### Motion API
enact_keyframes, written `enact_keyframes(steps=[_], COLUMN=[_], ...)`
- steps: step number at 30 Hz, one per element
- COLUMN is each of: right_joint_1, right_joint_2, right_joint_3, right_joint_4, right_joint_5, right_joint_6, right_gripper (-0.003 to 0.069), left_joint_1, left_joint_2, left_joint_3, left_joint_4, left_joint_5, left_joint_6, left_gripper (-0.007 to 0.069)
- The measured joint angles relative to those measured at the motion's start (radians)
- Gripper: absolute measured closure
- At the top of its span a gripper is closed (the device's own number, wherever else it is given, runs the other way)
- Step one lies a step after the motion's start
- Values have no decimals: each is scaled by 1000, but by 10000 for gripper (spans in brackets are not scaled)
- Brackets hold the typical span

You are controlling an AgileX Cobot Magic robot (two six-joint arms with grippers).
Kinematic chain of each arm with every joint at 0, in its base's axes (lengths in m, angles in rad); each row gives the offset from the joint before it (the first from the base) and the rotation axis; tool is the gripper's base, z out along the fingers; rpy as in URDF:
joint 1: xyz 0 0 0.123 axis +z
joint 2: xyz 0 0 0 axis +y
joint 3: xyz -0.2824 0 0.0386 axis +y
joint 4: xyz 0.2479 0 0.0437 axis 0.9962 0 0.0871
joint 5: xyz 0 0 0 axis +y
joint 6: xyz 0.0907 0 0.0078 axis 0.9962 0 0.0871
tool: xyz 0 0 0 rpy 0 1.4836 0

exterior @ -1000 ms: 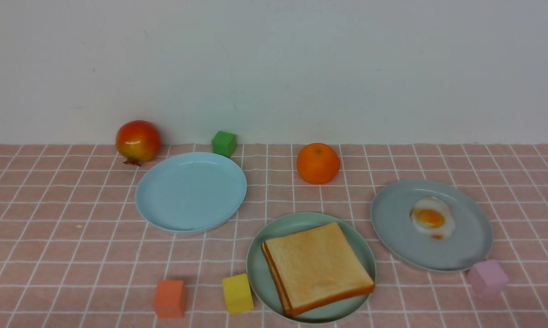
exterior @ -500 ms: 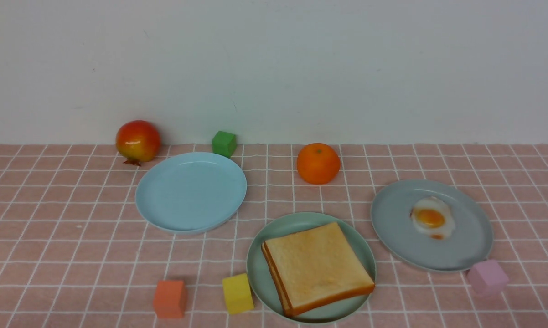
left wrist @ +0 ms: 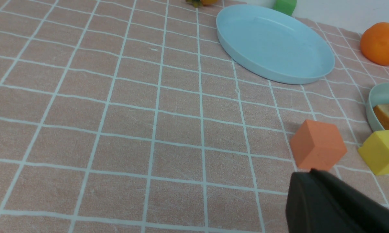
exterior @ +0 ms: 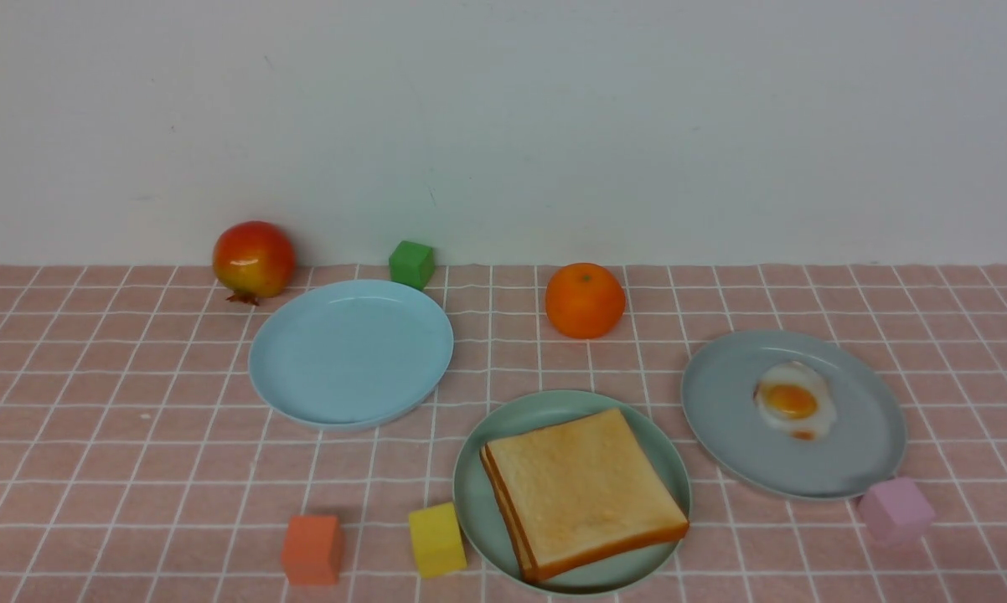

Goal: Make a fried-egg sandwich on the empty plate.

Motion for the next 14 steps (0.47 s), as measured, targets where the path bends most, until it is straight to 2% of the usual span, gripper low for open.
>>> enact_keyframes(steps=[14], right_joint_1=[0], right_joint_2=[0], right_joint_3=[0], right_joint_4=[0], right_joint_5=[0], right_joint_6=[0], right_gripper=[515], left_joint_1=[0], left_joint_2=[0], left_joint_3=[0], left_joint_4=[0], left_joint_5=[0], left_joint_6=[0], left_gripper=[601])
